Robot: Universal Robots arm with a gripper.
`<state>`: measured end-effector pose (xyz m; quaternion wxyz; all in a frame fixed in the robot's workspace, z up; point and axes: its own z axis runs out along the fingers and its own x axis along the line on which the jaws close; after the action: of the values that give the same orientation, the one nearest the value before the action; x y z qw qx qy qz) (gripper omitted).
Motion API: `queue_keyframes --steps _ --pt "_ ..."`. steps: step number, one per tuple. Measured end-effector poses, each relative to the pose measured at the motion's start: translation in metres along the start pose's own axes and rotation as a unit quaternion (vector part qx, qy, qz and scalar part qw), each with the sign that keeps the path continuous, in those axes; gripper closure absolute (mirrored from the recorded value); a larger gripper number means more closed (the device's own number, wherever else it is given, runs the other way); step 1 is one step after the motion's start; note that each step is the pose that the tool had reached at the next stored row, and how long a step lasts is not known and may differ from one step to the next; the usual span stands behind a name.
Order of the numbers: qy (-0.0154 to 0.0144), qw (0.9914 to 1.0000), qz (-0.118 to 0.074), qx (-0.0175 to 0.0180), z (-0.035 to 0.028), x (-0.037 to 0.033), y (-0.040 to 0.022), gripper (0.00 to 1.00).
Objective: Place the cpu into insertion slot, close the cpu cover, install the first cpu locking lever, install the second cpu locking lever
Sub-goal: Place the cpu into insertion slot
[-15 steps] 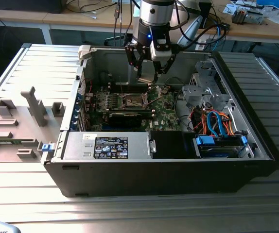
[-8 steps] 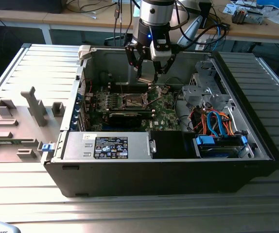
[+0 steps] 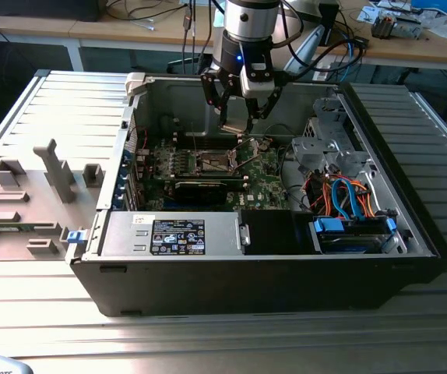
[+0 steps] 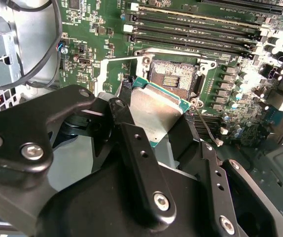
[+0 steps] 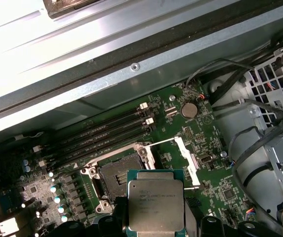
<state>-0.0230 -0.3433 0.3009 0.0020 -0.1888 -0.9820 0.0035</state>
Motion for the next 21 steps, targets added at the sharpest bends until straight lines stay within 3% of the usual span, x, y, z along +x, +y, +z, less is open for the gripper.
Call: queue_keyframes --steps 21 --pt "0.0000 0.99993 0.012 0.0002 0.0000 0.0000 0.0000 0.46"
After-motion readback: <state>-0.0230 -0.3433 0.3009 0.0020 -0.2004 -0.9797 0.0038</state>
